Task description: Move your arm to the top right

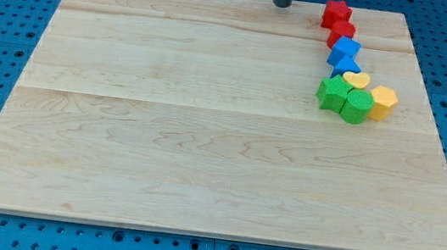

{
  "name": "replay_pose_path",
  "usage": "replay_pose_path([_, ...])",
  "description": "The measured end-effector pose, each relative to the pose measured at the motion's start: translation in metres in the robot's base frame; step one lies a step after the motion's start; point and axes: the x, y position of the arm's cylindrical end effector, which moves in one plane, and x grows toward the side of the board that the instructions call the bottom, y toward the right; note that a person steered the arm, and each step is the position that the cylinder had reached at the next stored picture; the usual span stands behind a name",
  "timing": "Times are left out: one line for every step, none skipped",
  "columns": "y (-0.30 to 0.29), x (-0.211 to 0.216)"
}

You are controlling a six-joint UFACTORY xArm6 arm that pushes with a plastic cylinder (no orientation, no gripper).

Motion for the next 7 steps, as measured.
replay_pose_path([-0.02,0.003])
replay_pose_path([-0.074,0.076])
replay_pose_path([-0.083,0.168])
replay_pose_path([-0.08,0.266])
replay_pose_path([0.006,0.309])
replay_pose_path([0.129,0.312])
replay_pose_path([0.238,0.311])
